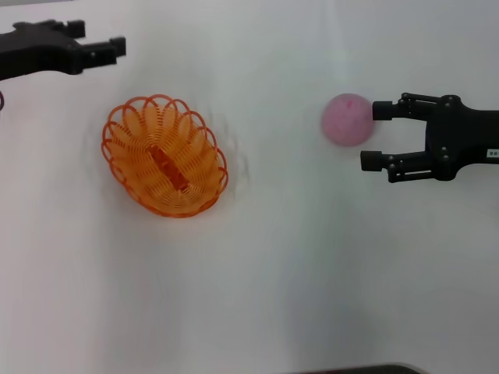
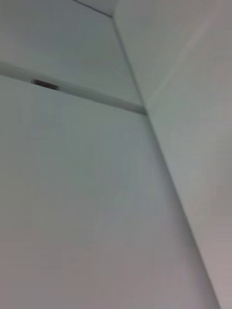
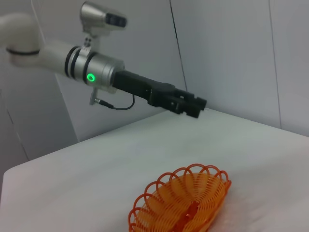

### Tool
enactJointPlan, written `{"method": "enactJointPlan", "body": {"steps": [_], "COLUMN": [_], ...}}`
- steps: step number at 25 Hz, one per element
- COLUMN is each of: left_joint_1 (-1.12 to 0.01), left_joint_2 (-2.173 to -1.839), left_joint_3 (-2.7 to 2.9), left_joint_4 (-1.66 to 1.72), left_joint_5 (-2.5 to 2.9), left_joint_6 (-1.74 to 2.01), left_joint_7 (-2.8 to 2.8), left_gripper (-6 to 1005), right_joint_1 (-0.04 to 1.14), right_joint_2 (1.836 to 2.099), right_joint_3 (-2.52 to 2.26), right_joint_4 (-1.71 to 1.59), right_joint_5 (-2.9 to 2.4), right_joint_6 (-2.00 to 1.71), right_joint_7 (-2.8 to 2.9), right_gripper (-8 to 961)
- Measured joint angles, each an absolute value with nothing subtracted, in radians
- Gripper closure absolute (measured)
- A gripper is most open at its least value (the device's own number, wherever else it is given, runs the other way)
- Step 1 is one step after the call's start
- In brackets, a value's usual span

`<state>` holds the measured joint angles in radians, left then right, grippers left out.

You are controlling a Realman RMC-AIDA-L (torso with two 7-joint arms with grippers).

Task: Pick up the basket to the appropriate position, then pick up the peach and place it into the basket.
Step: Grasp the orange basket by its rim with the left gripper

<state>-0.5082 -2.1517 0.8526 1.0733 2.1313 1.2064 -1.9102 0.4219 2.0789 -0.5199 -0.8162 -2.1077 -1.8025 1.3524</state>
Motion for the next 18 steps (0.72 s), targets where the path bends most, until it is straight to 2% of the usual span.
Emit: {"method": "enactJointPlan", "body": {"steps": [7, 8, 15, 18], "left_joint_1": [-0.613, -0.674, -0.790, -0.804], "left_joint_2": [-2.131, -2.126, -2.123, -2.123], "left_joint_3": [0.975, 1.002, 1.021, 1.021], "left_joint_4": [1.117, 1.109, 1.078, 1.072], "left_joint_5": [2.436, 2.538, 2.711, 2.736], "left_joint_6": [1.235, 1.263, 1.356, 1.359], "left_joint_7": [-2.214, -2.274, -2.283, -2.284], "left_gripper": [193, 193, 194, 194], "right_joint_1": [0.422, 0.422, 0.423, 0.424], "right_joint_2": [2.080, 2.081, 2.083, 2.083], "right_joint_3": [-0.524, -0.525, -0.528, -0.528], "right_joint_4": [-0.816, -0.816, -0.816, -0.814], "right_joint_5": [-2.108, -2.108, -2.110, -2.110], "right_joint_6": [-1.793, -1.791, -1.787, -1.786], "right_joint_7": [1.350, 1.350, 1.350, 1.350], "right_gripper": [7, 7, 7, 7]}}
